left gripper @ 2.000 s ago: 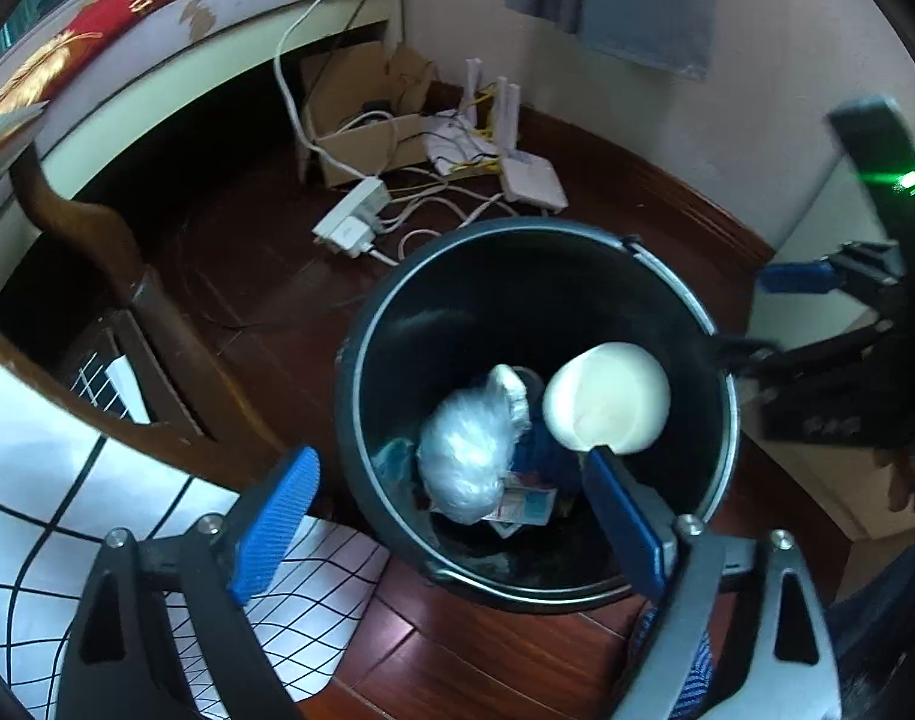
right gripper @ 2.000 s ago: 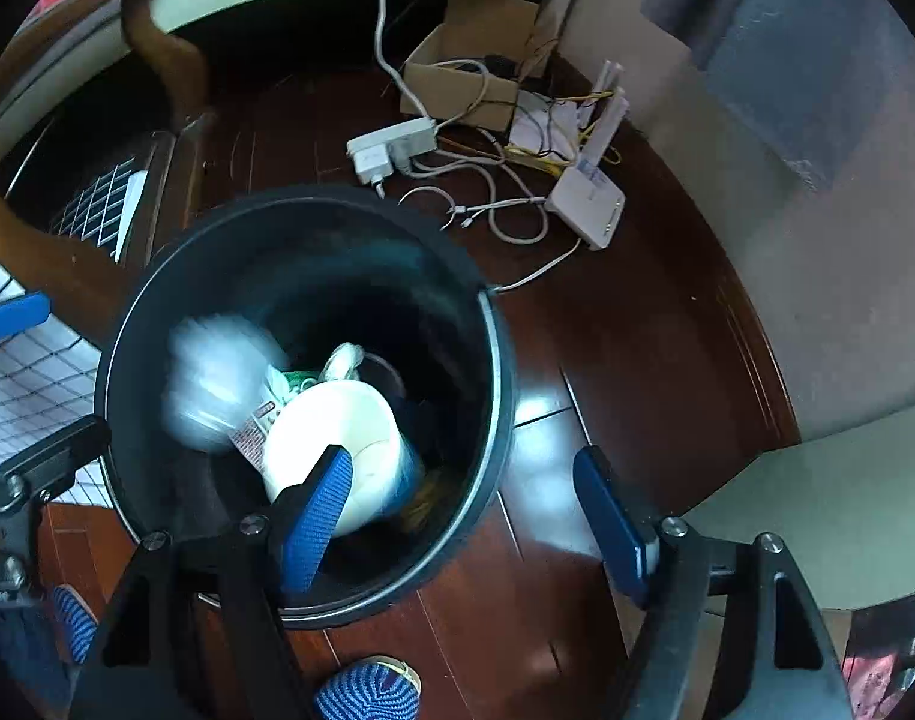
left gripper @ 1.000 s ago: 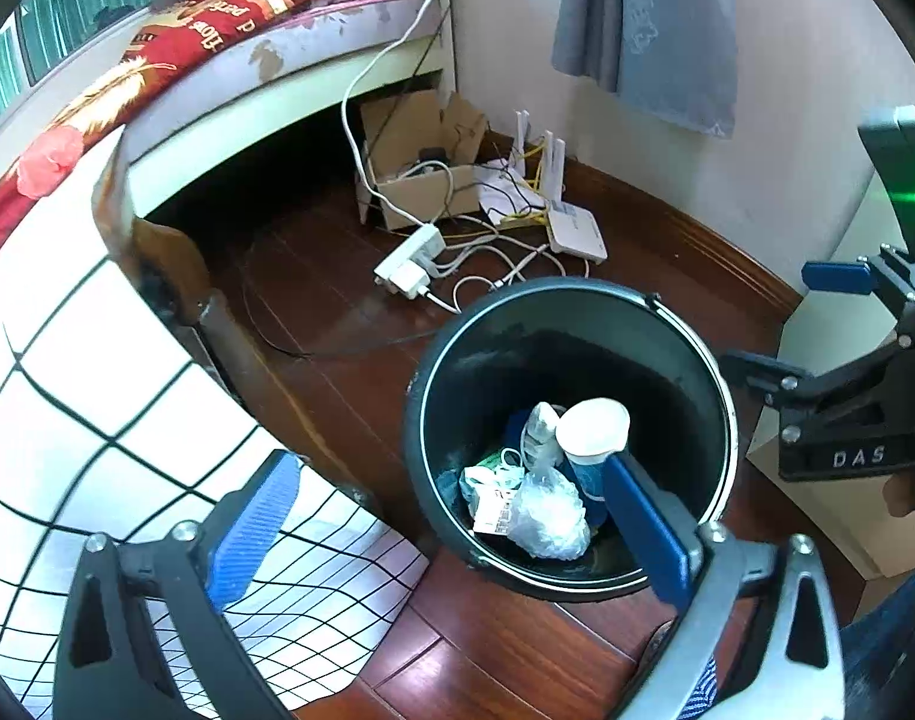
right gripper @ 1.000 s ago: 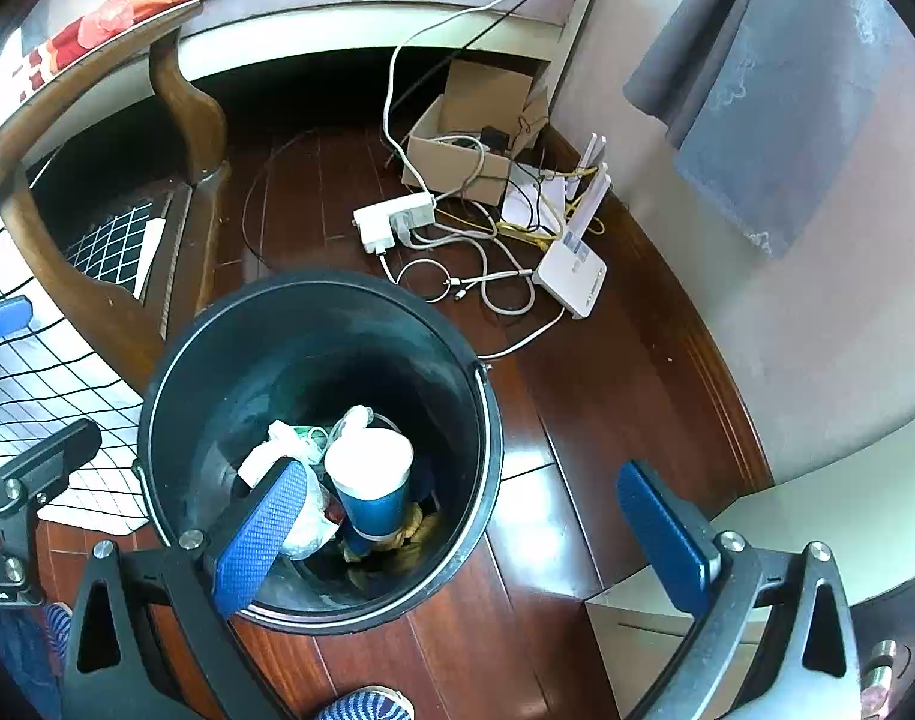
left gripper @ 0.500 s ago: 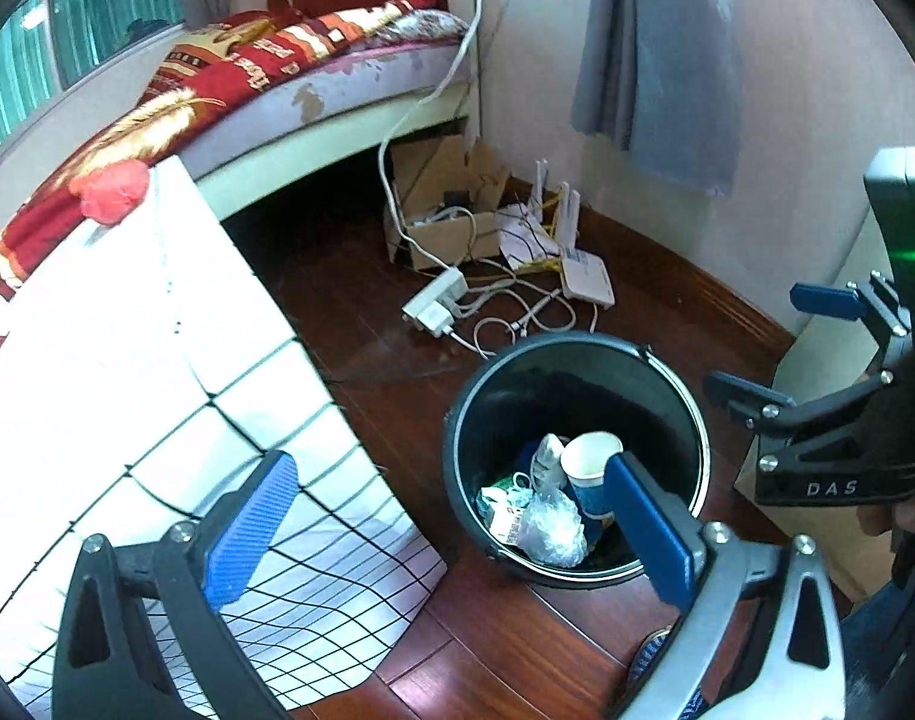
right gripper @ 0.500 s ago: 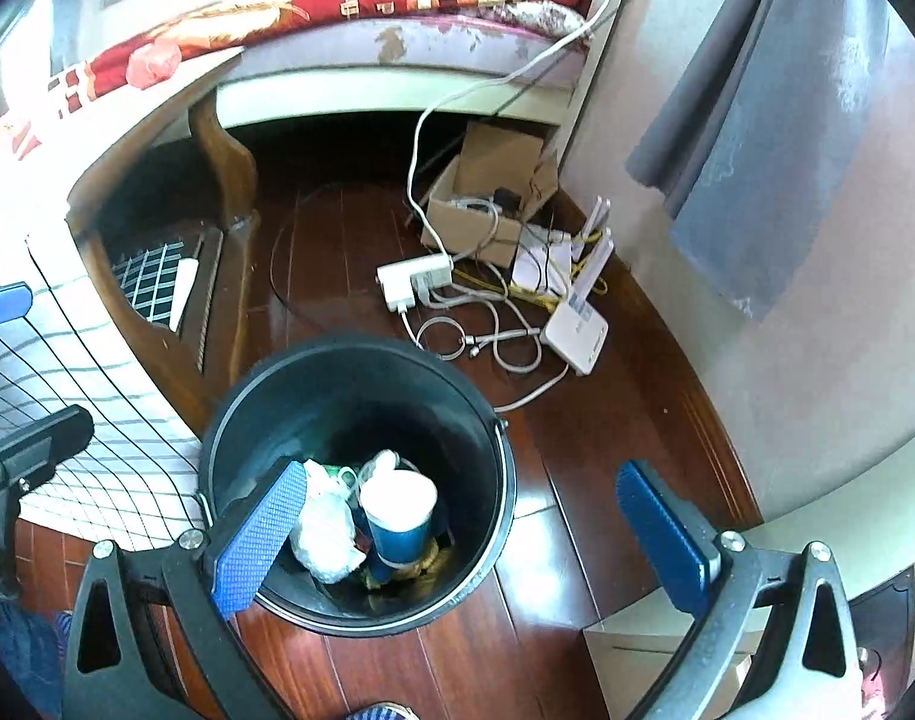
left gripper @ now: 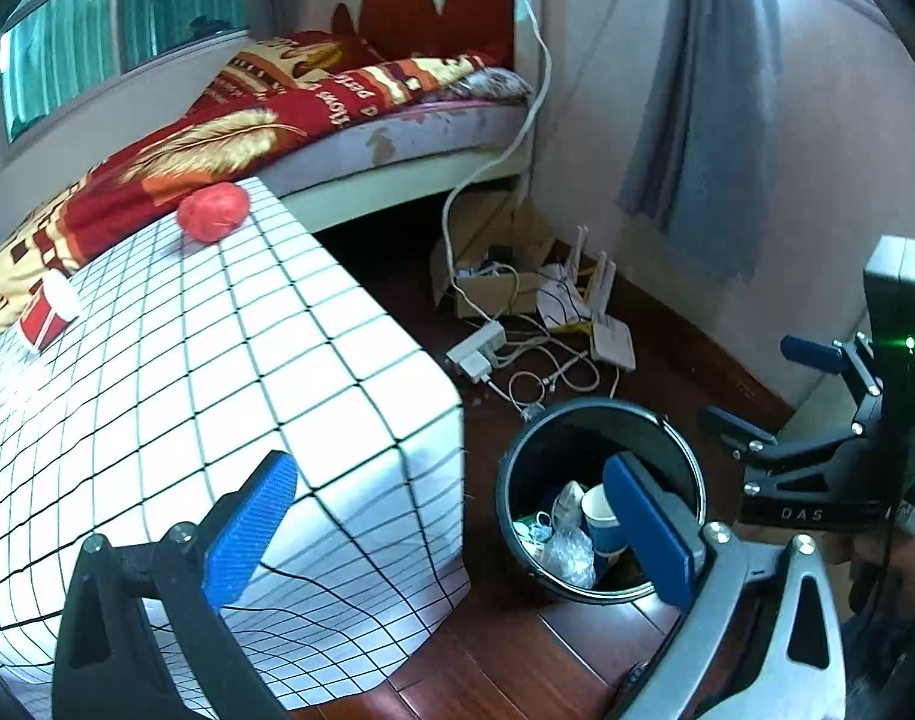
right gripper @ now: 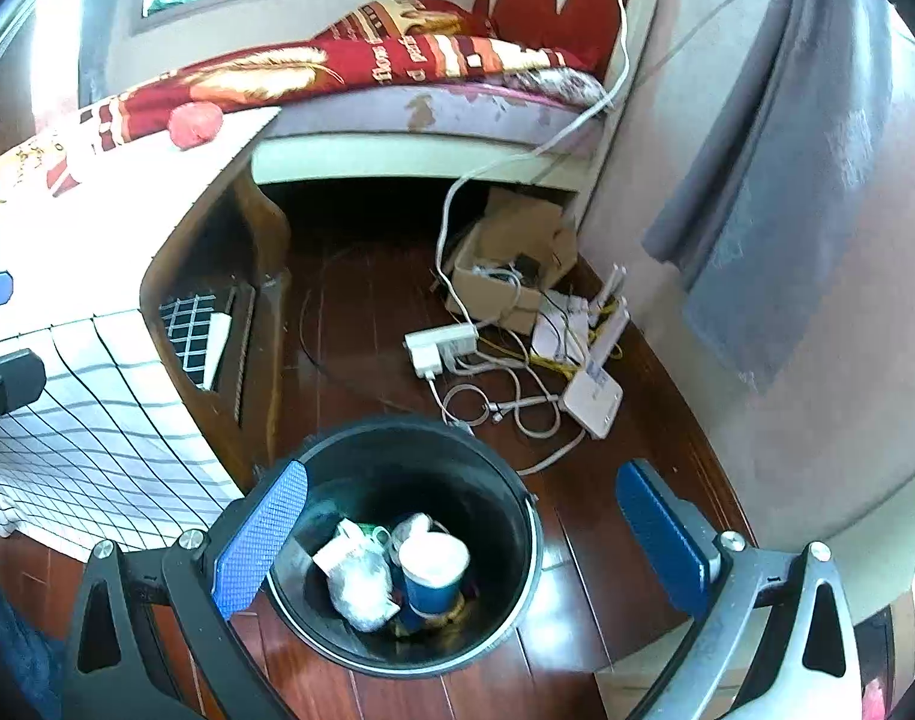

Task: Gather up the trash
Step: 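Move both tools back toward the red cup and red bag on the table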

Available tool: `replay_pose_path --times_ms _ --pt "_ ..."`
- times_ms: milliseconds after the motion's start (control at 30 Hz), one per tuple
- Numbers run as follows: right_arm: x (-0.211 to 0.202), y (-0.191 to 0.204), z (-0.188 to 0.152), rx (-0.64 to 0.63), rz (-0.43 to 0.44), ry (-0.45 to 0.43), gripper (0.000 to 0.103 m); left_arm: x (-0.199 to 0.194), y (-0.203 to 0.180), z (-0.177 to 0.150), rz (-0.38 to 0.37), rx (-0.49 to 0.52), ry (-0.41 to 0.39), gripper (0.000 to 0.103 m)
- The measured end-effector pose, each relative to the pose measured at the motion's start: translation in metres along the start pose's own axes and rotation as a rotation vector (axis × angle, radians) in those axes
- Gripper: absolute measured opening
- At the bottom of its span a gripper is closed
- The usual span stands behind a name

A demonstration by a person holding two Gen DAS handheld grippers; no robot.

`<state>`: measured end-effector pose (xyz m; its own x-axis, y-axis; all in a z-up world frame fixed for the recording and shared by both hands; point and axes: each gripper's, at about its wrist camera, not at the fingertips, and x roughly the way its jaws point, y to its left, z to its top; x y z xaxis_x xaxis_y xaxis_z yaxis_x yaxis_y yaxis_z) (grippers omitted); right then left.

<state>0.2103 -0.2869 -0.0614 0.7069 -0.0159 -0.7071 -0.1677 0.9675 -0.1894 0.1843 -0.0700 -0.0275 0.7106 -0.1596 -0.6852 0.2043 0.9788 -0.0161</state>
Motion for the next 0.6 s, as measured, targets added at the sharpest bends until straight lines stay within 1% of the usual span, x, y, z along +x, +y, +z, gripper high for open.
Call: replay_pose_path --times_ms 67,167,233,333,433,533,600 --pt "-0.003 0.006 0.006 -0.005 0.010 -0.021 0.103 -0.001 0.009 0.000 0.011 -0.008 -0.004 0.102" --pt "-0.007 0.016 0.015 -0.003 0.039 -0.062 0.103 -0.003 0.025 -0.001 0.059 -0.021 -0.015 0.102" --pt "-0.008 0.022 0.019 0.021 0.084 -0.093 0.103 -0.005 0.041 -0.001 0.087 -0.043 -0.023 0.102" --pt "-0.005 0.033 0.030 0.070 0.163 -0.110 0.103 -0.010 0.070 -0.003 0.122 -0.088 -0.035 0.102" --pt "-0.010 0.055 0.046 0.033 0.178 -0.143 0.103 -0.015 0.101 -0.005 0.147 -0.134 -0.042 0.102" --pt "-0.014 0.074 0.063 0.026 0.207 -0.155 0.103 -0.019 0.138 -0.006 0.213 -0.173 -0.045 0.102" --pt "-0.016 0.087 0.076 0.013 0.232 -0.165 0.103 -0.020 0.165 -0.005 0.272 -0.200 -0.040 0.102"
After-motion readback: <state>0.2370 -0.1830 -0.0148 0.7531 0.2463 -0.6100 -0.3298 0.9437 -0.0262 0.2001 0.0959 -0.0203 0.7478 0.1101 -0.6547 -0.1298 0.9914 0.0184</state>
